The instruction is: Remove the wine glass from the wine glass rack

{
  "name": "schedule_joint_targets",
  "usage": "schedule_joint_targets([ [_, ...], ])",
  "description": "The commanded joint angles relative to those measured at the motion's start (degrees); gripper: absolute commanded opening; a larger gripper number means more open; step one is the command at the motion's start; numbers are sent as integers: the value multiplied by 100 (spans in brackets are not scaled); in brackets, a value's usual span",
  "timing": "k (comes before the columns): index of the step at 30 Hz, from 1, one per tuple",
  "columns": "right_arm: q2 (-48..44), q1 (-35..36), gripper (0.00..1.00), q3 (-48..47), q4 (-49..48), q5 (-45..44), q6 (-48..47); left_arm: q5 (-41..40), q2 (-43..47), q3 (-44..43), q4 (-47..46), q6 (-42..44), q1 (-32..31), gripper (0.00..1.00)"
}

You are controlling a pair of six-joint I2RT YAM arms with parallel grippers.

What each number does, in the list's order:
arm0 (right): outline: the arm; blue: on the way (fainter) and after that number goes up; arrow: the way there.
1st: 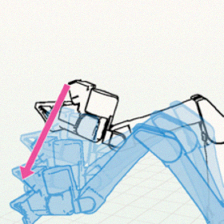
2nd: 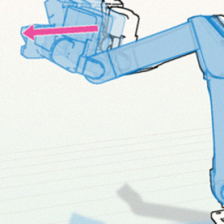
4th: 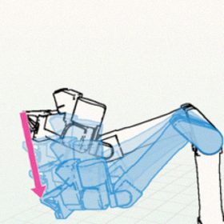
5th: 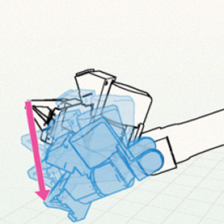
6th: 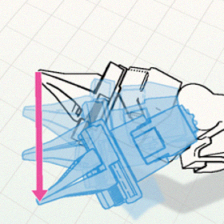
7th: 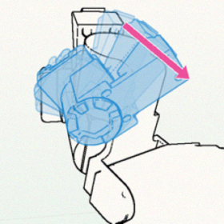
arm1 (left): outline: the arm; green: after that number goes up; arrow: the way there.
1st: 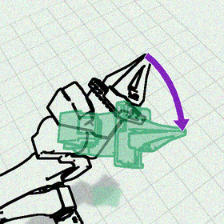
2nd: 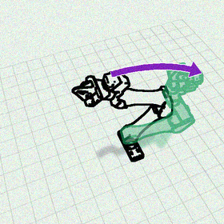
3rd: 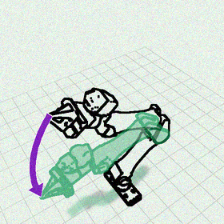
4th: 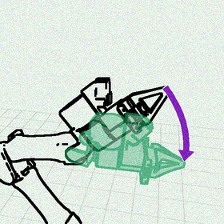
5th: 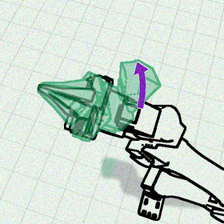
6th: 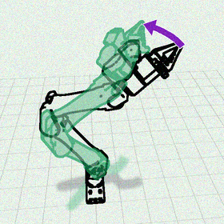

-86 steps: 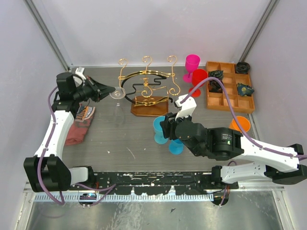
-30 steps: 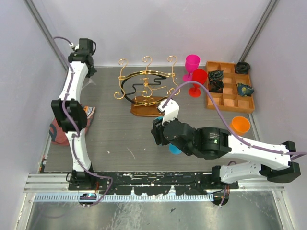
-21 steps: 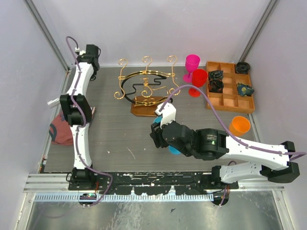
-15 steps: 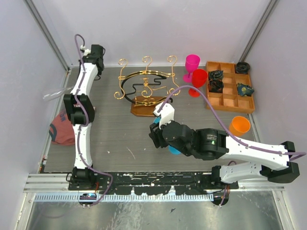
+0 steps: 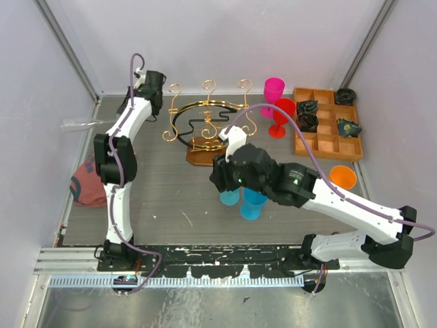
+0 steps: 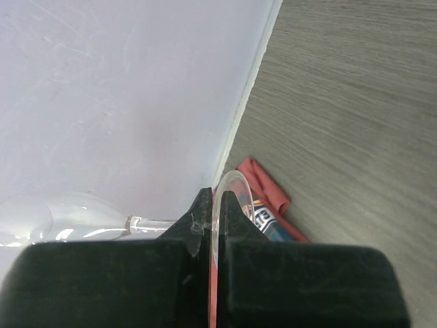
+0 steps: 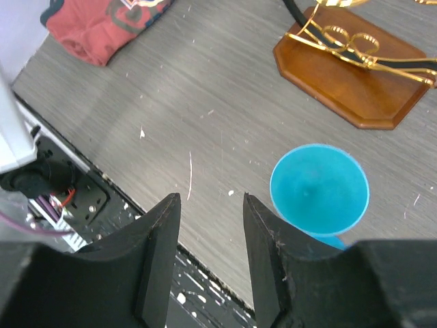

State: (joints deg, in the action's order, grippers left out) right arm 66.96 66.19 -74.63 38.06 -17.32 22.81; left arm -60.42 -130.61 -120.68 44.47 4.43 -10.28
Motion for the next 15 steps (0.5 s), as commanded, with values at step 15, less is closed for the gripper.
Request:
schedule_joint_targets([
  [15, 438, -970, 48, -1984, 576, 75, -213, -578, 2660, 1793, -2639, 2977, -1112, 0],
])
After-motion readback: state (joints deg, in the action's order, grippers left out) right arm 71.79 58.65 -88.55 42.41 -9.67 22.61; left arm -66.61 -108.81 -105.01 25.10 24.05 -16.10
